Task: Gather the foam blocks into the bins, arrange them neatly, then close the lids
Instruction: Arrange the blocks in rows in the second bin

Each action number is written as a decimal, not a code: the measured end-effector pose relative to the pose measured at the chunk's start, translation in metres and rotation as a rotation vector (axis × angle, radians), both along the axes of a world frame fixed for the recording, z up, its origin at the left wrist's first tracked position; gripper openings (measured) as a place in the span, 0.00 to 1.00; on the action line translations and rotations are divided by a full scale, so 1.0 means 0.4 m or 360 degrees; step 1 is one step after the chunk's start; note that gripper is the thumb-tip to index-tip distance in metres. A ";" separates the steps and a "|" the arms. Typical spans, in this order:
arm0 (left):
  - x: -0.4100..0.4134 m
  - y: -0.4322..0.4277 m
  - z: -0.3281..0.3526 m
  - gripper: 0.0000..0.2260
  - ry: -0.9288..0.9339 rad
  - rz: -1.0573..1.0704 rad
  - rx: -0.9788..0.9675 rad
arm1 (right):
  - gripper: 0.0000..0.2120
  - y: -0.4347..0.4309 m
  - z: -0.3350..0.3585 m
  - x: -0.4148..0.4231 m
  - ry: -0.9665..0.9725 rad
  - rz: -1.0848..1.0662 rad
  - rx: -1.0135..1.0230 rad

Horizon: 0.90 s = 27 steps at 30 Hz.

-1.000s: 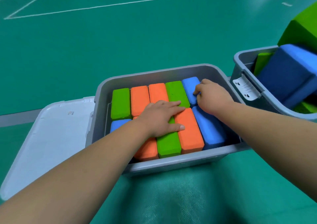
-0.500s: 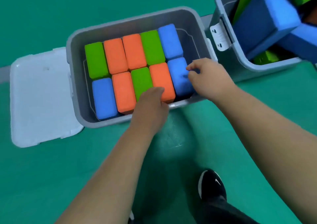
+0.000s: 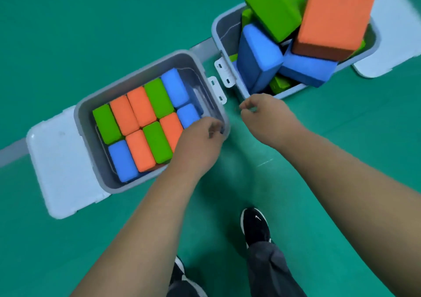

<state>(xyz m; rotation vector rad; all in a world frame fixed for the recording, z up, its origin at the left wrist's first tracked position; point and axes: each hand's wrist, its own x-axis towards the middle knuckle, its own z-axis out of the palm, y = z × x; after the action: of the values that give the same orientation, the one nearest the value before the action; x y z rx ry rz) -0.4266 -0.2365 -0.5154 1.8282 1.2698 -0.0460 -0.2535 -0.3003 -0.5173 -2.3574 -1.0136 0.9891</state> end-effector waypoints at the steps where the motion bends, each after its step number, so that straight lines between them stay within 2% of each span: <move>1: 0.033 0.011 0.026 0.11 -0.0002 -0.0033 0.0009 | 0.12 -0.001 0.023 0.032 0.0004 -0.0026 0.0007; 6: 0.204 0.065 0.134 0.11 0.0060 -0.0121 0.0016 | 0.10 -0.003 0.125 0.208 -0.0037 -0.0141 0.0059; 10: 0.319 0.098 0.179 0.10 -0.0018 -0.0154 0.0002 | 0.13 0.011 0.189 0.323 -0.0075 -0.0176 0.0105; 14: 0.401 0.129 0.164 0.09 -0.0013 -0.0173 -0.0050 | 0.13 0.042 0.207 0.421 -0.0192 -0.0143 0.0094; 21: 0.585 0.283 0.100 0.05 -0.0231 0.0008 0.0051 | 0.14 0.153 0.160 0.583 -0.0441 -0.0032 -0.0040; 23: 0.623 0.334 0.077 0.09 -0.0324 0.0147 0.0084 | 0.13 0.215 0.139 0.621 -0.0535 0.0022 -0.0089; 27: 0.657 0.393 0.056 0.24 -0.0461 0.0459 0.0259 | 0.13 0.382 0.130 0.692 -0.0592 0.0007 -0.0103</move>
<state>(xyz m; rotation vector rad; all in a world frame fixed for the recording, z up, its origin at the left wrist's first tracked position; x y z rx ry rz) -0.1636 -0.0793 -0.4931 1.6932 1.3431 0.4760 0.0232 -0.1475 -0.4653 -2.6561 -1.1300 0.6019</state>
